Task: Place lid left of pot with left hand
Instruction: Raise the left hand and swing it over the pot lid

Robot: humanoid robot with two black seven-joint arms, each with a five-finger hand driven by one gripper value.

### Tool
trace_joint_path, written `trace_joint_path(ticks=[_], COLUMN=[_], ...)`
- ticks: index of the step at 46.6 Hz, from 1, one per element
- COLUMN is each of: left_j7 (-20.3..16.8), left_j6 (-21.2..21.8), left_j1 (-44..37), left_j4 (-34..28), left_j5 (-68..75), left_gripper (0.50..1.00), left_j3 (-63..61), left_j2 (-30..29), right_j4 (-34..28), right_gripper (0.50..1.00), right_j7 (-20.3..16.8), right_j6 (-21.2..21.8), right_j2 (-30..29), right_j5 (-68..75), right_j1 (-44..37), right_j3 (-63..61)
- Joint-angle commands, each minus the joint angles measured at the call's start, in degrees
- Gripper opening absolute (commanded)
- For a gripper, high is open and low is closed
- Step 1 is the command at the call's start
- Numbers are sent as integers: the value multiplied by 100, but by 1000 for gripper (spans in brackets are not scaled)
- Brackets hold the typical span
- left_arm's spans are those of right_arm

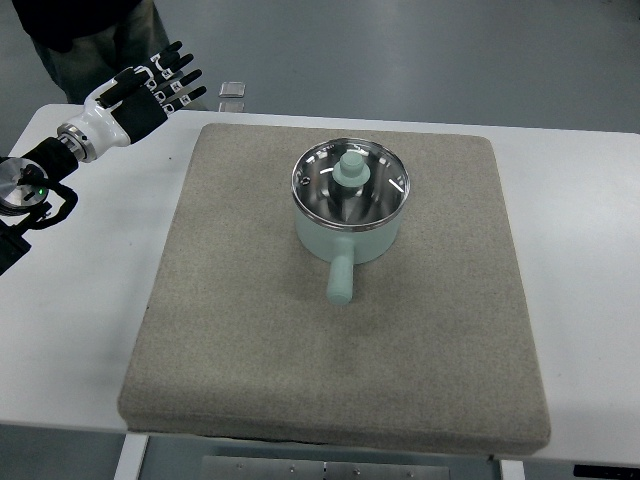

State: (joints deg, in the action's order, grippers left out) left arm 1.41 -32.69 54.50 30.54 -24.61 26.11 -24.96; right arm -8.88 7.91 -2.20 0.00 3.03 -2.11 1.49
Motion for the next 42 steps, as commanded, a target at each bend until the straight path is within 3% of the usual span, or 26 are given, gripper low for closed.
trace_joint_path(ticks=[1,13,20,26,35,42], left_j7=[0,9,-18,-307,-650,-975], left_j6=[0,0,-9,-115,-231,-231], left_j1=[-1,17,96,201,517,755], left_j4=[4,-40,-399,-761,-708,-173], left_j5=[26,70,61,184,2098,3918], left_gripper=[1000,1000,1000,1000,999,990], left_j3=[-1,-53,-9,-71,-71,-62], left_j2=[0,-8,-8,-17,-35,-35], right_j4=[0,0,0,0,0,0], right_gripper=[924,924,924,924,924,924], right_j7=[0,0,0,0,0,0], right_j6=[0,0,0,0,0,0], right_j2=[0,0,0,0,0,0], right_j5=[-5,4,-5,-5,-5,4], right_j1=[0,0,0,0,0,0], right_j3=[0,0,0,0,0,0])
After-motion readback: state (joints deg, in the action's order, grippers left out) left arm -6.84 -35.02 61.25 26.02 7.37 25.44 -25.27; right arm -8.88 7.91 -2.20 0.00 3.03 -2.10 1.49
